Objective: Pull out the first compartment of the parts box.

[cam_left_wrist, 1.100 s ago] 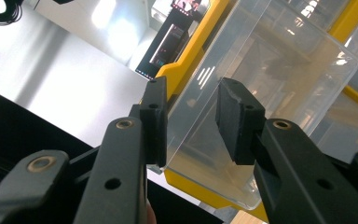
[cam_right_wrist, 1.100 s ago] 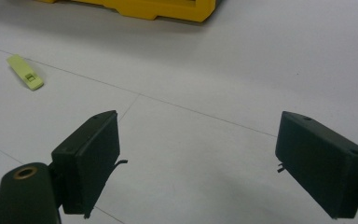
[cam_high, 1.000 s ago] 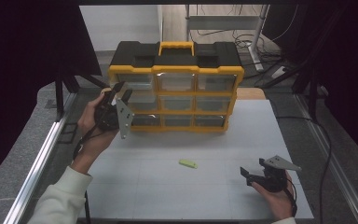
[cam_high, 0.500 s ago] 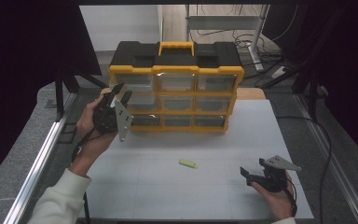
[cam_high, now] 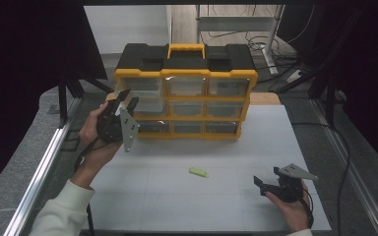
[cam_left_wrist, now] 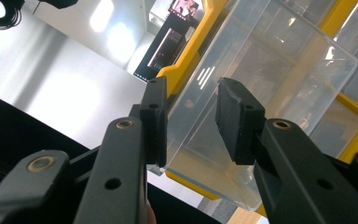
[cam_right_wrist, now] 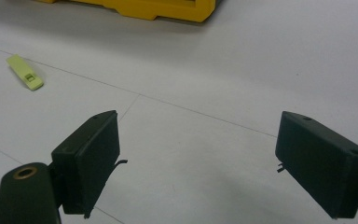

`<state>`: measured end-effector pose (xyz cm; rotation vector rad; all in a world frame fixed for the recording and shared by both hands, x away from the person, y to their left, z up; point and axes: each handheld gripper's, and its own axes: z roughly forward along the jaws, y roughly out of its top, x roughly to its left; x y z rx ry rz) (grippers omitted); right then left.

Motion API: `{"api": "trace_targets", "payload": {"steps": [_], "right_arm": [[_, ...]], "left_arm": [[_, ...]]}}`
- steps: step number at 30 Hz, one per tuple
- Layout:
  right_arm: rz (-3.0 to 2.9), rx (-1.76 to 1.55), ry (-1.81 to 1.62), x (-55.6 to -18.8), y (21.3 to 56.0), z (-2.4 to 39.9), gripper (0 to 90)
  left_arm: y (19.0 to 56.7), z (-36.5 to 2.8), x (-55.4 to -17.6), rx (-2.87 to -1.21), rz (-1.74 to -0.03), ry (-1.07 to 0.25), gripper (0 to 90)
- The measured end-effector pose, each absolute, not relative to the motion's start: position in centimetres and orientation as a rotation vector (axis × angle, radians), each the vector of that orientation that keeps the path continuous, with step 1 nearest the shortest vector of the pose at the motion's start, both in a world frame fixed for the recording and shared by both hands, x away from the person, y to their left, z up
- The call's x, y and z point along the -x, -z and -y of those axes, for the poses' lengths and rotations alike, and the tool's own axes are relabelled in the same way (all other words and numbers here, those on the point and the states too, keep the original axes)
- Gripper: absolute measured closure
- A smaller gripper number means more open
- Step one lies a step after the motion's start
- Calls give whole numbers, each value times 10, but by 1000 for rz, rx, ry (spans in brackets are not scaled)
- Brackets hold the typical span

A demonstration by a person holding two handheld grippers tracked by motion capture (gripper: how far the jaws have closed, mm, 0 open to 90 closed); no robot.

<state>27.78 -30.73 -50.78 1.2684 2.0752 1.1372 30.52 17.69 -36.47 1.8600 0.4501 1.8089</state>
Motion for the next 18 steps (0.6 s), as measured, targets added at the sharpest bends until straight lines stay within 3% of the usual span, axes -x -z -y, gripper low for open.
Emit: {"api": "trace_targets", "payload": {"steps": [18], "right_arm": [[-2072, -1270, -1137, -278, 508, 308, 139]], "left_arm": [[365, -178, -300, -1857, -442, -1805, 646]]}}
